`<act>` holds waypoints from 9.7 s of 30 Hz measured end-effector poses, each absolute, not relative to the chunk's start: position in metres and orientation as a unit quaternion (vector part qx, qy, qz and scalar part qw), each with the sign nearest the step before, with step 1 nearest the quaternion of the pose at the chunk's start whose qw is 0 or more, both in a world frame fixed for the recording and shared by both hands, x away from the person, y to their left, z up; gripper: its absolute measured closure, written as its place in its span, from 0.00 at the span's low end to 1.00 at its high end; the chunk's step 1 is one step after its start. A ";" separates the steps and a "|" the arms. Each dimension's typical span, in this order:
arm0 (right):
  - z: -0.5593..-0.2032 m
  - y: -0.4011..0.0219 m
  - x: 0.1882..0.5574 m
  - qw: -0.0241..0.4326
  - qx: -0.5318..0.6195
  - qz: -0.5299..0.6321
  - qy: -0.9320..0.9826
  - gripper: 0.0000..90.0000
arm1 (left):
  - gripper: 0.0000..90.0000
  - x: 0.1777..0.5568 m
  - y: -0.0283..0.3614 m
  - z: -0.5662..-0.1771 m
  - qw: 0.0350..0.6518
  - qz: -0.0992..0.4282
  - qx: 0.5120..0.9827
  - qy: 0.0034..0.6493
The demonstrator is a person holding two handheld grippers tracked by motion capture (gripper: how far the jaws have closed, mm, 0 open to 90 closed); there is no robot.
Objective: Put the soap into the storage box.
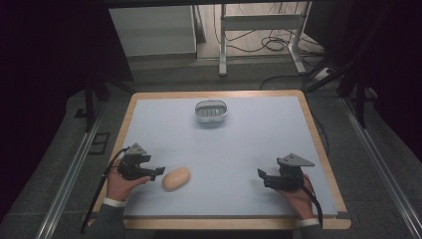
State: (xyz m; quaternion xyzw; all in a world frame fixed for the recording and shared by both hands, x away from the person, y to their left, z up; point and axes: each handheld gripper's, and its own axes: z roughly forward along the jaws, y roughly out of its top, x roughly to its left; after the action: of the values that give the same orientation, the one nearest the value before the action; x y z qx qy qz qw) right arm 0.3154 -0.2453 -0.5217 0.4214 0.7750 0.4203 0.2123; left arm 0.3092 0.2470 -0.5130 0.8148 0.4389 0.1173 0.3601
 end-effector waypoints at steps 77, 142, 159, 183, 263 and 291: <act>-0.519 -0.254 0.307 0.230 0.439 0.408 0.767 0.13 | 0.36 0.316 0.167 -0.513 0.226 0.067 0.910 0.342; -0.527 -0.256 0.312 0.227 0.448 0.409 0.762 0.14 | 0.36 0.368 0.169 -0.453 0.265 0.102 0.893 0.348; -0.527 -0.257 0.312 0.229 0.449 0.409 0.761 0.13 | 0.36 0.388 0.166 -0.446 0.266 0.111 0.891 0.350; -0.527 -0.256 0.312 0.230 0.449 0.408 0.761 0.14 | 0.36 0.412 0.158 -0.440 0.262 0.114 0.891 0.353; -0.528 -0.256 0.313 0.228 0.452 0.404 0.762 0.14 | 0.36 0.499 0.114 -0.434 0.251 0.112 0.900 0.338; -0.528 -0.256 0.313 0.227 0.454 0.405 0.760 0.14 | 0.36 0.530 0.099 -0.440 0.249 0.105 0.903 0.333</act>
State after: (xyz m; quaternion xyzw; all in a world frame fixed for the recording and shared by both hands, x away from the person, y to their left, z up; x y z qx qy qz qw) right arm 0.3127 -0.2565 -0.5279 0.4541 0.7602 0.4053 0.2272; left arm 0.5302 0.0988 -0.4399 0.9034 0.3330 0.1045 0.2492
